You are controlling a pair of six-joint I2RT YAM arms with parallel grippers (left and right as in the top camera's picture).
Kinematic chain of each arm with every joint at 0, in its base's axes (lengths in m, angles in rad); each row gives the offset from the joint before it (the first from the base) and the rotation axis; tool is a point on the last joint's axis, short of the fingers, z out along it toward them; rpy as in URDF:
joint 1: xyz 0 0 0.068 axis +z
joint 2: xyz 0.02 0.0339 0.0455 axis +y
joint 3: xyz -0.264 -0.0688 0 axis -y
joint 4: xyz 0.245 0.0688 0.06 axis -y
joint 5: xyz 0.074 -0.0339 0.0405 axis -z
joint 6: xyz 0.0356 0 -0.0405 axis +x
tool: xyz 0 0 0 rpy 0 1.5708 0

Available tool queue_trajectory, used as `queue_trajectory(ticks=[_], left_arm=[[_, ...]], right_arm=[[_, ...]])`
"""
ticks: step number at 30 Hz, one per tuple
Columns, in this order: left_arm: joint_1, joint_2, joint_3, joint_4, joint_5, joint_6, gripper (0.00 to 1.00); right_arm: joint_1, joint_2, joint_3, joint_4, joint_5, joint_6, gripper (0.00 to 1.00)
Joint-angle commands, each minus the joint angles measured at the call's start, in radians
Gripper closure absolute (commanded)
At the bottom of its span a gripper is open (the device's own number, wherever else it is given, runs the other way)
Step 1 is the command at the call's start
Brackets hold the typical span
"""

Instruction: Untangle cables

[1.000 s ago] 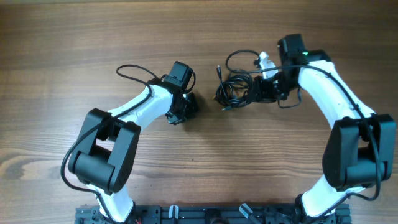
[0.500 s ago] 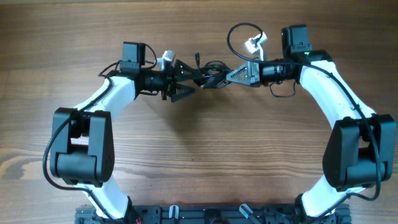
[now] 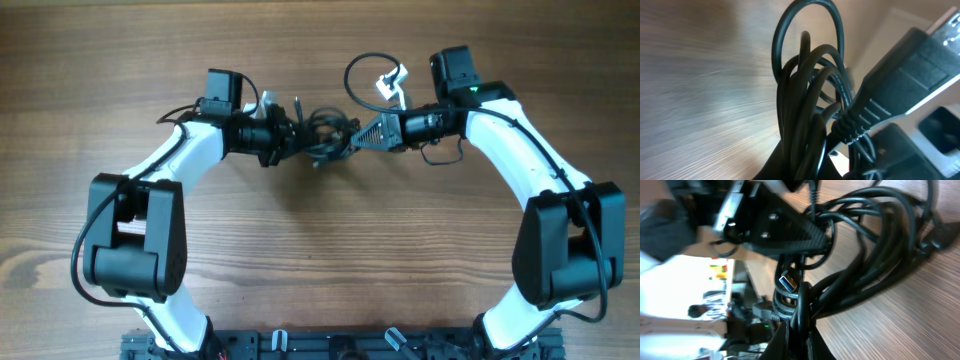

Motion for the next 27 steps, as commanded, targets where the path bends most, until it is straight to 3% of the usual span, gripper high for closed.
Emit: queue_trajectory(ticks=[1,4,6,8,12,15,16,17,19,20,22,25,26,27], left_arm=[[0.01,-0.005,-0.006,-0.135,-0.454,0.165,0.96],[0.011,-0.005,-0.006,-0.197,-0.565,0.188,0.96],[0.011,-0.005,-0.006,-0.226,-0.625,0.188,0.96],[0.011,-0.005,-0.006,-0.241,-0.655,0.188,0.96],[0.01,-0.005,-0.006,-0.26,-0.673,0.188,0.96],[0.01,-0.005,-0.006,-0.27,-0.571,0.189,0.96],[0.009,-0.005,-0.006,-0.267,-0.531,0.188,0.96],[0.009,-0.005,-0.006,-0.262,-0.498,0.188,0.96],[0.007,-0.005,-0.006,-0.254,-0.463,0.19,0.96],[0.002,-0.005,-0.006,-0.249,-0.46,0.208,0.96],[-0.017,-0.005,-0.006,-0.232,-0.445,0.294,0.96],[-0.06,-0.004,-0.006,-0.223,-0.446,0.303,0.96],[-0.071,-0.004,-0.007,-0.219,-0.451,0.28,0.96],[-0.09,-0.004,-0.008,-0.217,-0.482,0.145,0.96]], right_arm=[[-0.035,-0.031,0.01,-0.078,0.261,-0.029,0.96],[-0.038,-0.031,0.01,-0.145,0.589,-0.005,0.96],[-0.039,-0.031,0.01,-0.155,0.851,0.088,0.96],[-0.038,-0.031,0.01,-0.153,0.935,0.114,0.96],[-0.038,-0.03,0.01,-0.138,0.88,0.131,0.96],[-0.037,-0.03,0.01,-0.137,0.402,-0.105,0.95],[-0.031,-0.03,0.01,-0.14,0.303,-0.152,0.91],[-0.021,-0.03,0.01,-0.14,0.286,-0.154,0.77],[0.012,-0.03,0.01,-0.14,0.298,-0.175,0.59],[0.041,-0.03,0.01,-0.137,0.31,-0.193,0.56],[0.104,-0.03,0.01,-0.122,0.37,-0.206,0.56],[0.189,-0.03,0.01,-0.104,0.56,-0.111,0.55],[0.204,-0.03,0.01,-0.104,0.61,-0.074,0.55],[0.218,-0.03,0.01,-0.097,0.646,-0.018,0.55]])
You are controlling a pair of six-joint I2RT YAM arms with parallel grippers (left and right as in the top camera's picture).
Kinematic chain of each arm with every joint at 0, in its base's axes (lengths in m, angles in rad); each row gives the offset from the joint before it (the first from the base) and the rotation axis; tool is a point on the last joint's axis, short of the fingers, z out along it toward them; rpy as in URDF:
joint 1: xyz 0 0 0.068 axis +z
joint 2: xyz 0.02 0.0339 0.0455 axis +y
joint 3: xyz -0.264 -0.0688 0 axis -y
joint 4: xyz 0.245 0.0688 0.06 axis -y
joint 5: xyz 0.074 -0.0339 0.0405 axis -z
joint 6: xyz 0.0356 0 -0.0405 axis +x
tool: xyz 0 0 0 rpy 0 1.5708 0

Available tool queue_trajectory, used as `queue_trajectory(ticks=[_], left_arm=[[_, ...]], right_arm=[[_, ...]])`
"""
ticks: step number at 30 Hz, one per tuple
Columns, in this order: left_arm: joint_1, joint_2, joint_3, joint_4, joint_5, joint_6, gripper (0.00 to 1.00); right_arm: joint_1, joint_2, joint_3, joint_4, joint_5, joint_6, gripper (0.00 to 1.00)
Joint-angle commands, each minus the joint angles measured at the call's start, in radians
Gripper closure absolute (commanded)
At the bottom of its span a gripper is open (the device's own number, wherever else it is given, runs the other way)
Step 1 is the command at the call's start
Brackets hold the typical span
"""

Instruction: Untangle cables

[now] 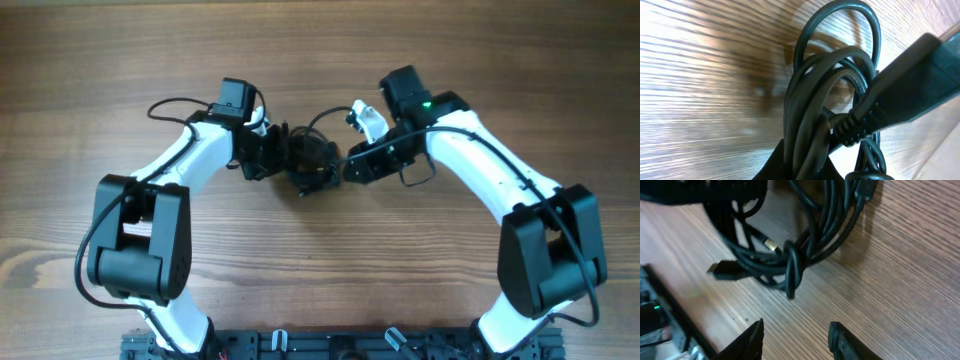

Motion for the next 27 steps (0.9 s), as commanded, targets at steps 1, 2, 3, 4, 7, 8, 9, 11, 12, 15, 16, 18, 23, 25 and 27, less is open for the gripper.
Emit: queue_trajectory(ticks=[1,2,3,4,7,8,9,11,12,15,16,18,23,25,27], left_arm=[[-0.032,0.006,-0.015,0.003,-0.028,-0.161,0.96],[-0.035,0.006,-0.017,0.006,-0.042,-0.209,0.96],[-0.036,0.006,-0.017,0.008,-0.041,-0.23,0.96],[-0.04,0.006,-0.017,0.01,-0.04,-0.236,0.81],[-0.055,0.006,-0.017,-0.01,-0.04,-0.114,0.24],[-0.055,0.005,-0.016,-0.023,-0.036,-0.1,0.18],[-0.052,-0.002,-0.013,-0.037,-0.036,-0.1,0.13],[-0.04,-0.044,0.029,-0.083,-0.04,-0.074,0.04],[-0.034,-0.078,0.054,-0.101,-0.05,-0.074,0.03],[-0.037,-0.139,0.067,-0.105,-0.122,-0.075,0.06],[-0.039,-0.137,0.066,-0.107,-0.151,-0.075,0.1],[-0.057,-0.114,0.06,-0.106,-0.254,-0.075,0.39],[-0.114,0.018,0.06,-0.083,-0.266,-0.079,0.61],[-0.138,0.058,0.06,-0.073,-0.266,-0.078,0.66],[-0.154,0.08,0.06,-0.072,-0.266,-0.078,0.68]], right_arm=[[0.011,-0.028,0.014,0.015,0.119,0.097,0.55],[0.011,-0.028,0.014,0.021,0.119,0.098,0.54],[0.011,-0.028,0.014,0.025,0.119,0.097,0.53],[0.011,-0.028,0.014,0.026,0.12,0.096,0.52],[0.011,-0.028,0.014,0.025,0.12,0.086,0.51],[0.011,-0.028,0.014,0.025,0.12,0.086,0.51],[0.011,-0.028,0.014,0.026,0.121,0.086,0.5],[0.011,-0.028,0.014,0.026,0.121,0.086,0.5],[0.011,-0.028,0.014,0.026,0.121,0.087,0.49],[0.011,-0.028,0.014,0.018,0.119,0.086,0.49],[0.011,-0.028,0.014,0.007,0.116,0.086,0.49],[0.011,-0.028,0.014,-0.026,0.109,0.086,0.49],[0.018,-0.028,-0.042,-0.002,0.074,0.085,0.49],[0.031,-0.028,-0.088,0.043,0.047,0.064,0.49],[0.062,-0.028,-0.135,0.092,-0.008,0.033,0.51]])
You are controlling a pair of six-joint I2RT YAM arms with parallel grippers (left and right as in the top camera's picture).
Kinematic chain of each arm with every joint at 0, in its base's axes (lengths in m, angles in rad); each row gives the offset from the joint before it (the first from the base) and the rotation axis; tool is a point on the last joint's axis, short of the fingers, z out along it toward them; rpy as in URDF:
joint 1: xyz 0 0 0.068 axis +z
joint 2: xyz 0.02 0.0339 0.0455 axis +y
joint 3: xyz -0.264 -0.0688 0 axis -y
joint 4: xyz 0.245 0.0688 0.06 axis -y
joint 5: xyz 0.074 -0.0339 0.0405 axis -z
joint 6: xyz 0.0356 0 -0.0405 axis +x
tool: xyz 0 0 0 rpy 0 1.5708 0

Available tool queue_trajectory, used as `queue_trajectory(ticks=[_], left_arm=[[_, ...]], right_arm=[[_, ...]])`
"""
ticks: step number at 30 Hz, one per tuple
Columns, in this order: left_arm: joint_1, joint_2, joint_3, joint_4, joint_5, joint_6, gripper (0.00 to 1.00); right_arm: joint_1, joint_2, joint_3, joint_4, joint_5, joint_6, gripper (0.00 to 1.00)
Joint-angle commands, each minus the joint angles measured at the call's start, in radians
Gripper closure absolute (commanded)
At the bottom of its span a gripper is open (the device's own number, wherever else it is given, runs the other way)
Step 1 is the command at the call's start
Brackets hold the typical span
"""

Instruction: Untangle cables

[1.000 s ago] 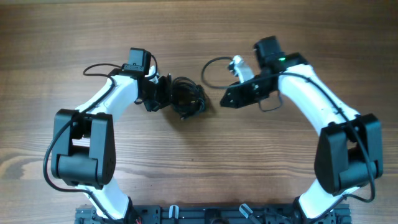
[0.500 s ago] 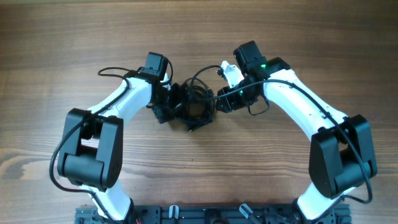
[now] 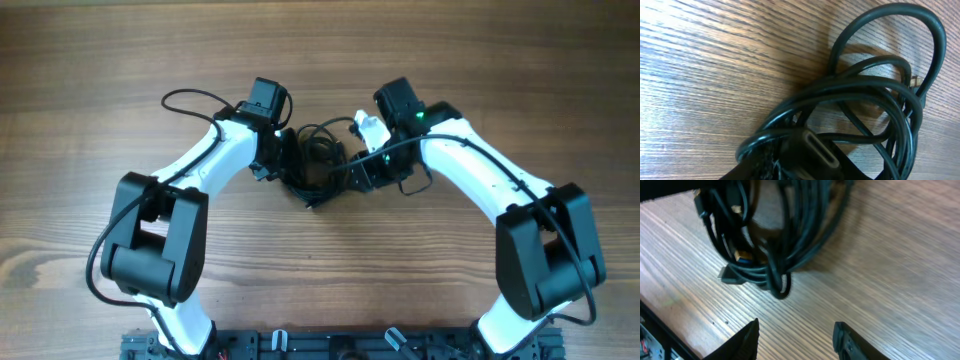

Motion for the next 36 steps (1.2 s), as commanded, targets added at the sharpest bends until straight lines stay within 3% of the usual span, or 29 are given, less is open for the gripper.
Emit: queue_trajectory(ticks=[1,4,7,9,11,14,26,27,28,29,32,36], left_arm=[[-0.039,0.063,-0.002,0.003,-0.005,0.005,0.71],[-0.042,0.063,-0.002,0.008,-0.005,0.005,0.75],[-0.042,0.063,-0.002,0.01,-0.005,0.005,0.75],[-0.042,0.063,-0.002,0.01,-0.013,0.005,0.78],[-0.042,0.063,-0.002,0.007,-0.028,0.009,0.87],[-0.042,0.063,-0.002,0.01,-0.027,0.009,0.95],[-0.042,0.063,-0.002,0.002,-0.027,0.008,0.94],[-0.042,0.063,-0.002,0.002,-0.027,0.008,0.95],[-0.042,0.063,-0.002,0.002,-0.027,0.008,0.95],[-0.042,0.063,-0.002,0.002,-0.027,0.008,0.94],[-0.041,0.063,-0.002,0.002,-0.04,0.008,0.96],[-0.041,0.063,-0.002,-0.035,-0.176,0.003,0.96]], right_arm=[[0.055,-0.025,-0.071,0.067,-0.072,-0.042,0.53],[0.109,-0.025,-0.099,0.151,0.033,-0.038,0.68],[0.133,-0.025,-0.099,0.192,0.242,-0.039,0.7],[0.13,-0.029,-0.068,0.165,0.209,-0.045,0.75],[0.113,-0.051,0.031,0.082,0.147,-0.068,0.75],[0.1,-0.071,0.087,0.055,0.226,-0.1,0.73],[0.101,0.025,-0.08,0.253,0.333,-0.124,0.73],[0.101,0.025,-0.091,0.272,0.333,-0.111,0.77],[0.101,0.025,-0.107,0.3,0.334,-0.112,0.96],[0.101,0.025,-0.111,0.304,0.334,-0.113,0.96],[0.08,-0.019,-0.055,0.19,0.321,-0.073,0.96],[-0.043,-0.13,-0.001,0.068,0.322,-0.063,0.96]])
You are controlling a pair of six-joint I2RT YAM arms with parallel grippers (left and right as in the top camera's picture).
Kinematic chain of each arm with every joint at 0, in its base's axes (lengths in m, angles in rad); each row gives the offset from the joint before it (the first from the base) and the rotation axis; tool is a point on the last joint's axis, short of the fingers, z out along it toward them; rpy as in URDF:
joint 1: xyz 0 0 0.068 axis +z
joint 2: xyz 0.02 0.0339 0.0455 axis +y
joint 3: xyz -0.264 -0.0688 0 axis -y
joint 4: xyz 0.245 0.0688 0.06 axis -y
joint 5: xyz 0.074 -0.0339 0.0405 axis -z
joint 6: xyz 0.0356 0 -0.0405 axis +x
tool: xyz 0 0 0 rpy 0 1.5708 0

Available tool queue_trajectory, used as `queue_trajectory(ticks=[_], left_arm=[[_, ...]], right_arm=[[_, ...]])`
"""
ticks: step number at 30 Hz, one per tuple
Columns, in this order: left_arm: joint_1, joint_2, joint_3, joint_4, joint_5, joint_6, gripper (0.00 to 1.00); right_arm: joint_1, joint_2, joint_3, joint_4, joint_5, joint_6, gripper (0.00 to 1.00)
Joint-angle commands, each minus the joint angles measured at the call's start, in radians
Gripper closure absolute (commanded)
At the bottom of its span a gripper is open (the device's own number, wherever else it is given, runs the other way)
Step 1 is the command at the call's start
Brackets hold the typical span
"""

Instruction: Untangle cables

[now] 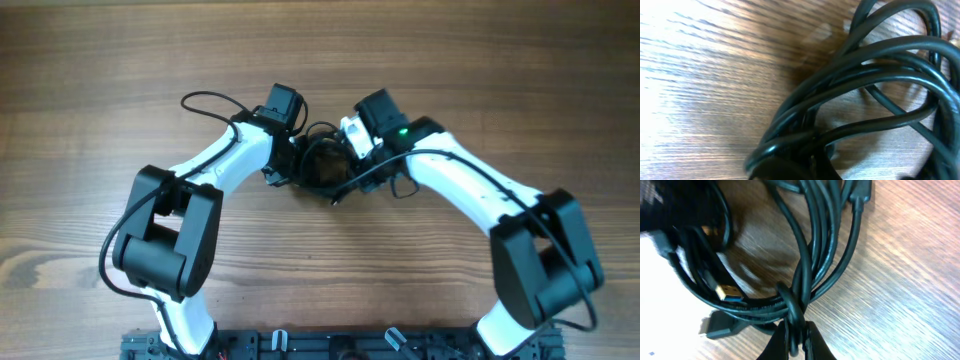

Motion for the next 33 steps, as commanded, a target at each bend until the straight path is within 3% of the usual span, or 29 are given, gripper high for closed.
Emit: queue_trajectory(ticks=[1,3,9,11,13,15,20,24,25,29,31,33], left_arm=[[0.011,0.023,-0.008,-0.054,-0.22,-0.007,0.96],[0.018,0.023,-0.008,-0.092,-0.288,-0.029,0.96],[0.071,0.023,-0.008,-0.143,-0.308,-0.032,0.96],[0.088,0.023,-0.008,-0.144,-0.303,-0.029,0.96],[0.082,0.023,-0.008,-0.144,-0.241,-0.024,0.96],[0.072,0.023,-0.008,-0.14,-0.197,-0.024,0.96],[0.021,0.023,-0.008,-0.139,-0.172,-0.023,0.96],[0.001,0.023,-0.008,-0.124,-0.171,-0.022,0.96],[-0.001,0.023,-0.008,-0.12,-0.157,0.009,0.96],[0.0,0.023,-0.008,-0.103,0.003,0.319,0.95],[0.0,0.023,-0.008,-0.102,0.081,0.396,0.94],[0.007,-0.001,0.002,-0.1,0.135,0.396,0.92]], right_arm=[[-0.142,-0.111,0.035,-0.071,0.049,0.024,0.96],[-0.256,-0.11,0.035,-0.111,0.045,0.055,0.96],[-0.529,-0.11,0.035,-0.088,0.011,0.223,0.96],[-0.571,-0.11,0.033,-0.06,-0.201,0.186,0.96],[-0.557,-0.11,0.024,-0.063,-0.401,0.076,0.96],[-0.515,-0.11,0.002,-0.066,-0.439,0.035,0.95],[-0.335,-0.104,-0.056,-0.054,-0.408,-0.008,0.64],[-0.212,-0.102,-0.122,0.072,-0.381,-0.019,0.56],[-0.183,-0.102,-0.138,0.129,-0.358,-0.039,0.55],[-0.138,-0.101,-0.194,0.299,-0.325,-0.047,0.57],[-0.138,-0.101,-0.203,0.286,-0.325,-0.046,0.56],[-0.138,-0.101,-0.203,0.256,-0.325,-0.046,0.54]])
